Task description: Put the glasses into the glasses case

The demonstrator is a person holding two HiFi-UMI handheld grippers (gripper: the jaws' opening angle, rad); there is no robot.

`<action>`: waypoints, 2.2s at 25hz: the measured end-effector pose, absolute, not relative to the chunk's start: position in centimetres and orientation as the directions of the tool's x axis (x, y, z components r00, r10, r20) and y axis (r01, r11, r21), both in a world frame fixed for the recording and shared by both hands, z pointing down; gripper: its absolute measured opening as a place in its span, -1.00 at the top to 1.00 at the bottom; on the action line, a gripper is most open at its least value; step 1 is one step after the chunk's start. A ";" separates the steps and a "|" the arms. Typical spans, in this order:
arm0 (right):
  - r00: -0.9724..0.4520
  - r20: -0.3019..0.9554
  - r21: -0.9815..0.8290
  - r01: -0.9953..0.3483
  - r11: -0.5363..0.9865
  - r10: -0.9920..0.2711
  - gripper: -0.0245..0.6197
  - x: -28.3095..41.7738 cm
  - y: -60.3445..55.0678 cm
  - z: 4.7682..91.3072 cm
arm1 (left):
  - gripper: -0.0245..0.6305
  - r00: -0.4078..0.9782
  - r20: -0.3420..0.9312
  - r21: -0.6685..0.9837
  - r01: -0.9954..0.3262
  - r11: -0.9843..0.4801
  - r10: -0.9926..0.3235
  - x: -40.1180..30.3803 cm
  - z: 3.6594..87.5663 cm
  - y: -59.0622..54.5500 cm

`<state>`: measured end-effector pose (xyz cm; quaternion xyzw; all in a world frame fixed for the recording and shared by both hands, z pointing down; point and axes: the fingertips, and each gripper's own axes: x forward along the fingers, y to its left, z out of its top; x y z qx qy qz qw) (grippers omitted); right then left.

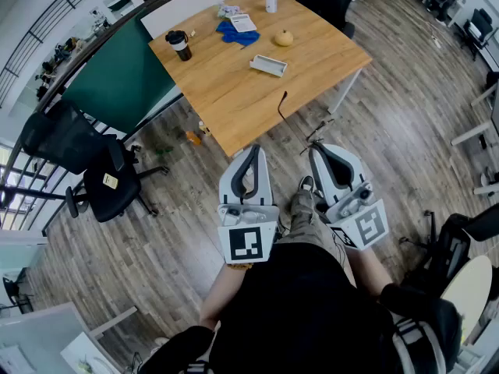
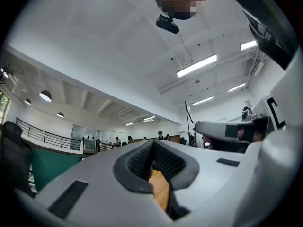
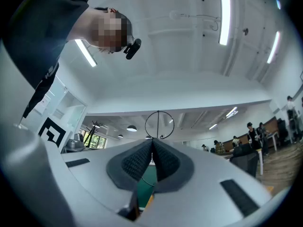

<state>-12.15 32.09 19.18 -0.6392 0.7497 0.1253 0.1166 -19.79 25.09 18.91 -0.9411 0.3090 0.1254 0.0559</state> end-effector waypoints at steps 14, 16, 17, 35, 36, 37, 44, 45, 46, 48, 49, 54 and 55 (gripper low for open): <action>-0.174 -0.295 0.018 -0.984 0.177 -0.939 0.89 -12.3 32.0 20.5 | 0.87 0.785 -0.251 -0.012 -0.587 -0.809 -0.566 -19.4 20.1 25.2; -0.175 -0.290 0.020 -0.984 0.176 -0.941 0.89 -12.3 31.9 20.6 | 0.87 0.783 -0.252 -0.005 -0.588 -0.809 -0.568 -19.5 20.2 25.0; -0.176 -0.289 0.022 -0.984 0.178 -0.941 0.89 -12.3 31.8 20.6 | 0.87 0.783 -0.251 -0.003 -0.589 -0.808 -0.569 -19.4 20.2 25.0; -0.196 -0.251 0.049 -0.981 0.190 -0.948 0.89 -12.1 30.1 20.6 | 0.87 0.791 -0.244 0.031 -0.573 -0.819 -0.562 -18.1 20.9 23.5; -0.196 -0.248 0.047 -0.981 0.190 -0.949 0.89 -12.1 30.0 20.7 | 0.87 0.791 -0.241 0.032 -0.572 -0.820 -0.562 -18.0 20.9 23.4; -0.196 -0.245 0.046 -0.981 0.190 -0.949 0.89 -12.0 29.9 20.8 | 0.87 0.792 -0.238 0.033 -0.571 -0.820 -0.562 -18.0 21.1 23.3; -0.195 -0.236 0.045 -0.981 0.190 -0.952 0.89 -11.5 29.1 21.4 | 0.87 0.795 -0.232 0.028 -0.571 -0.820 -0.561 -17.5 21.6 22.8; -0.195 -0.235 0.044 -0.981 0.190 -0.952 0.89 -11.4 29.0 21.5 | 0.87 0.796 -0.228 0.027 -0.570 -0.821 -0.560 -17.4 21.7 22.7; -0.195 -0.234 0.043 -0.981 0.190 -0.952 0.89 -11.3 28.9 21.5 | 0.87 0.798 -0.225 0.025 -0.569 -0.822 -0.559 -17.3 21.8 22.7; -0.194 -0.233 0.042 -0.981 0.190 -0.953 0.89 -11.2 28.7 21.5 | 0.87 0.801 -0.219 0.022 -0.567 -0.823 -0.557 -17.2 21.9 22.6; -0.194 -0.233 0.041 -0.981 0.189 -0.953 0.89 -11.1 28.6 21.5 | 0.87 0.801 -0.218 0.021 -0.567 -0.823 -0.558 -17.2 21.9 22.5; -0.195 -0.227 0.035 -0.981 0.192 -0.954 0.89 -10.8 28.1 21.8 | 0.87 0.799 -0.219 0.023 -0.570 -0.822 -0.560 -17.1 22.1 22.0; -0.195 -0.224 0.035 -0.981 0.193 -0.955 0.89 -10.8 27.9 21.9 | 0.87 0.799 -0.217 0.026 -0.570 -0.821 -0.562 -17.0 22.2 21.8</action>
